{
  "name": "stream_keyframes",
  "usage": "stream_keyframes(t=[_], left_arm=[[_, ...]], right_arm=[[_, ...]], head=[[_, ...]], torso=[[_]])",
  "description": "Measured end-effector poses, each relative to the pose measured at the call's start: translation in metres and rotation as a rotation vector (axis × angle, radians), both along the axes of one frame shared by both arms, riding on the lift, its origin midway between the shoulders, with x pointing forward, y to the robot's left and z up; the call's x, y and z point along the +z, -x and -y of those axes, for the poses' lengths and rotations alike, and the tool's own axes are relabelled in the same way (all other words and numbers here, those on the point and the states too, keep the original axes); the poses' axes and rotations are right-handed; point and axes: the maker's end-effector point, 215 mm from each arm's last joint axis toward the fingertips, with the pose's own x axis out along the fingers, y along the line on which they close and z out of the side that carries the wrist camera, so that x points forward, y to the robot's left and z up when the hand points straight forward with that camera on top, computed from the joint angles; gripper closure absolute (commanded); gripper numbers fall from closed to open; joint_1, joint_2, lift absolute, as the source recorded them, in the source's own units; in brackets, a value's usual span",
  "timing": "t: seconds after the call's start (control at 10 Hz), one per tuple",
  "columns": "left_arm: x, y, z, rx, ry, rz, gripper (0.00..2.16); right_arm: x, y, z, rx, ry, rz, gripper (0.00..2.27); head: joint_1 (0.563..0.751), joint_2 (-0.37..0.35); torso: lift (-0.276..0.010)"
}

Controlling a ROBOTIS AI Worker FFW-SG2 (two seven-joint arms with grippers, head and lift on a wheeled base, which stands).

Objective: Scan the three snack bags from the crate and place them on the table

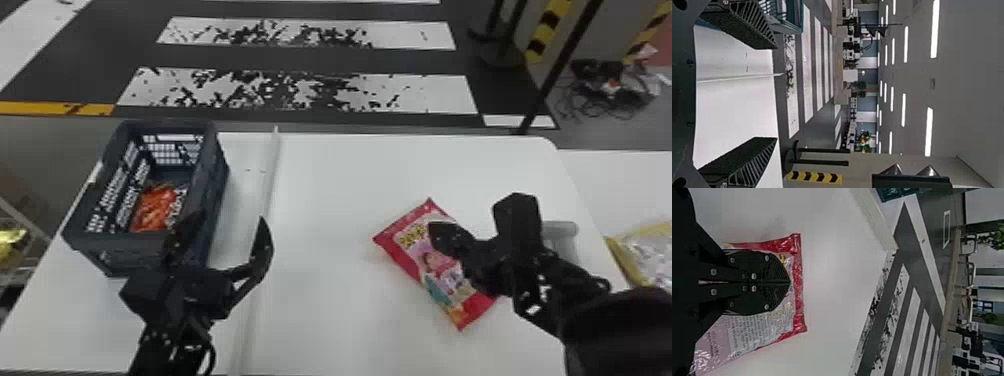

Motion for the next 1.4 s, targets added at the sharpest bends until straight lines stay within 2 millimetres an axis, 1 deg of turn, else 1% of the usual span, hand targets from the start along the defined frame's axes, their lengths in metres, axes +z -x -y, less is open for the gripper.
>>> stream_keyframes(t=[0.1, 0.2, 0.3, 0.4, 0.5, 0.6, 0.9, 1.0, 1.2, 1.3, 1.4], left_arm=[[0.0, 0.0, 0.0, 0.0, 0.0, 0.0, 0.04], [0.0, 0.0, 0.001, -0.001, 0.001, 0.0, 0.04], [0.0, 0.0, 0.001, -0.002, 0.0, 0.0, 0.04], [0.001, 0.0, 0.001, -0.002, -0.001, 0.001, 0.04], [0.001, 0.0, 0.001, -0.003, -0.002, 0.001, 0.04], [0.001, 0.0, 0.001, -0.005, -0.002, 0.001, 0.04], [0.0, 0.0, 0.001, -0.005, -0.001, 0.0, 0.04], [0.0, 0.0, 0.001, -0.005, -0.002, -0.002, 0.04], [-0.001, 0.0, 0.001, -0.005, -0.003, -0.004, 0.04], [-0.002, 0.0, 0.001, -0.005, -0.003, -0.005, 0.04], [-0.002, 0.0, 0.001, -0.005, -0.003, -0.007, 0.04]], right_arm=[[0.019, 0.004, -0.014, 0.028, -0.035, 0.021, 2.25], [0.027, 0.011, -0.031, 0.071, -0.073, 0.018, 2.25], [0.029, 0.019, -0.047, 0.115, -0.106, 0.007, 2.25], [0.025, 0.025, -0.059, 0.149, -0.121, -0.006, 2.25], [0.018, 0.03, -0.069, 0.179, -0.121, -0.024, 2.25], [0.006, 0.033, -0.077, 0.204, -0.104, -0.044, 2.25], [-0.039, 0.038, -0.102, 0.29, 0.014, -0.095, 2.25], [-0.048, 0.036, -0.106, 0.305, 0.05, -0.097, 2.25], [-0.059, 0.025, -0.103, 0.302, 0.116, -0.088, 2.25], [-0.064, 0.017, -0.097, 0.286, 0.161, -0.076, 2.25], [-0.071, 0.007, -0.085, 0.258, 0.244, -0.054, 2.25]], head=[[0.695, 0.038], [0.695, 0.073], [0.695, 0.086], [0.695, 0.108], [0.695, 0.124], [0.695, 0.135], [0.695, 0.171], [0.695, 0.175], [0.695, 0.173], [0.695, 0.164], [0.695, 0.145]], torso=[[-0.062], [-0.062], [-0.062], [-0.062], [-0.062], [-0.062], [-0.062], [-0.062], [-0.062], [-0.062], [-0.062]])
